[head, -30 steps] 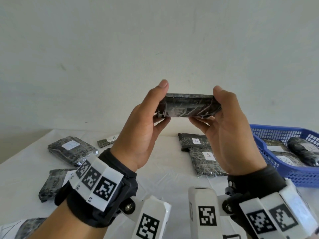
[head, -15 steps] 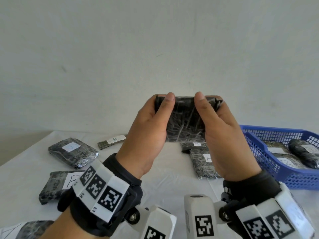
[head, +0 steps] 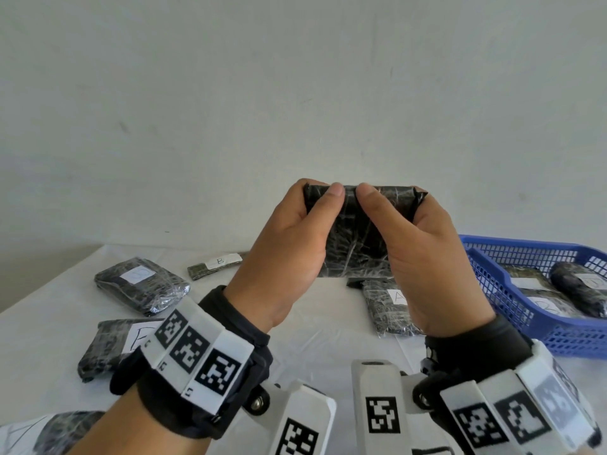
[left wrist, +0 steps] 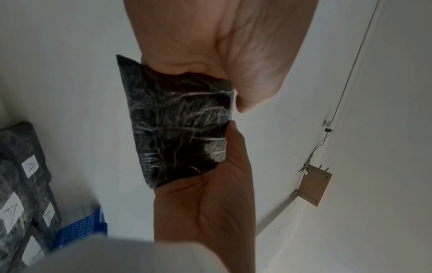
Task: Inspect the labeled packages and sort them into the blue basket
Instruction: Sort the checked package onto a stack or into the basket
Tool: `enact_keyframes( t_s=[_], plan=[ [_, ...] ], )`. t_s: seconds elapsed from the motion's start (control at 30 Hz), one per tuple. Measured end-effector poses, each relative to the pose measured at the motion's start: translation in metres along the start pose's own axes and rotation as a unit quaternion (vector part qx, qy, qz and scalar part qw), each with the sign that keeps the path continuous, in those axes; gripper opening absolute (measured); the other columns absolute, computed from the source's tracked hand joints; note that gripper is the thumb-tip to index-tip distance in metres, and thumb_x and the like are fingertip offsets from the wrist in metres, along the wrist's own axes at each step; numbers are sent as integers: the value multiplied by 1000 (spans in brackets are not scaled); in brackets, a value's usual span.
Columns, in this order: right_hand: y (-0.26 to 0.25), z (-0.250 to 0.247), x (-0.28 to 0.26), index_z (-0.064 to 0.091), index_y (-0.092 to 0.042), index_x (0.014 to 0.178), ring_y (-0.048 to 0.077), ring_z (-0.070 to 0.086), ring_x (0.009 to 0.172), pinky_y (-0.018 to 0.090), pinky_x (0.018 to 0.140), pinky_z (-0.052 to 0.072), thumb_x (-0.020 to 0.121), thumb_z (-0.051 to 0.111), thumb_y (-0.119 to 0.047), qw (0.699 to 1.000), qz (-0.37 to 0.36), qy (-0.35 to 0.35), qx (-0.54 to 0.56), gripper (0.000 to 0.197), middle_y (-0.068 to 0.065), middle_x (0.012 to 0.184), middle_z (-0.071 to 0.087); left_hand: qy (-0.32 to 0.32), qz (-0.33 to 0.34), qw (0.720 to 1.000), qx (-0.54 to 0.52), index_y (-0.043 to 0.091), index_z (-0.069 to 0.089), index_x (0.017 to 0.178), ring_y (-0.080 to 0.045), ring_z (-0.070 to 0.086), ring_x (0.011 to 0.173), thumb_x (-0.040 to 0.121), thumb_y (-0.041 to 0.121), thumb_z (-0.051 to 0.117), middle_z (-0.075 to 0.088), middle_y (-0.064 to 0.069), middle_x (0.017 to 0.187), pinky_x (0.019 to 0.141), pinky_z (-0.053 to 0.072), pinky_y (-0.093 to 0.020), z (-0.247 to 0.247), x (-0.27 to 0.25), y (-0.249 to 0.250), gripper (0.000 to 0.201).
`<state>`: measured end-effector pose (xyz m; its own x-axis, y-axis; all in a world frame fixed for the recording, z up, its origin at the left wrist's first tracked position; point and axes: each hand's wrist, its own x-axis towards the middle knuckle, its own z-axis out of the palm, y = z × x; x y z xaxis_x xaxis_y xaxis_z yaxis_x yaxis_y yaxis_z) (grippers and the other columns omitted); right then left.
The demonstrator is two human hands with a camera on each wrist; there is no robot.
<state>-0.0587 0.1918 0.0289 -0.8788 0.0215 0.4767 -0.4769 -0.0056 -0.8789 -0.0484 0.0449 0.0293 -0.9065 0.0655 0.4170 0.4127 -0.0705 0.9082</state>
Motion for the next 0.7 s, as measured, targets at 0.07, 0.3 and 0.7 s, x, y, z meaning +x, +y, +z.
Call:
enact_keyframes(
  t_s=[0.07,0.3,0.7],
  plan=[
    [0,0,0,70,2,114,30,78,98,52,87,64,101,69,-34,1000,-3,3,0,38,17,103,79,0,2,1000,0,1,57,115,-43,64,110,103,48,52,61,-31,113,101,50,-64,0,0,0,49],
    [1,-3,1,67,-6,105,24,76,96,48,84,64,103,54,-50,999,24,10,-20,45,10,100,77,-21,-13,1000,-16,2,59,119,-39,64,119,98,53,46,63,-27,123,106,48,-64,-8,6,-4,57],
    [-5,-11,2,69,-6,111,35,75,101,61,91,60,109,52,-37,1000,12,9,-27,35,14,105,79,7,-8,996,-87,7,74,116,-24,75,107,103,18,57,78,-11,112,95,60,-37,-12,9,-6,24]
  ],
)
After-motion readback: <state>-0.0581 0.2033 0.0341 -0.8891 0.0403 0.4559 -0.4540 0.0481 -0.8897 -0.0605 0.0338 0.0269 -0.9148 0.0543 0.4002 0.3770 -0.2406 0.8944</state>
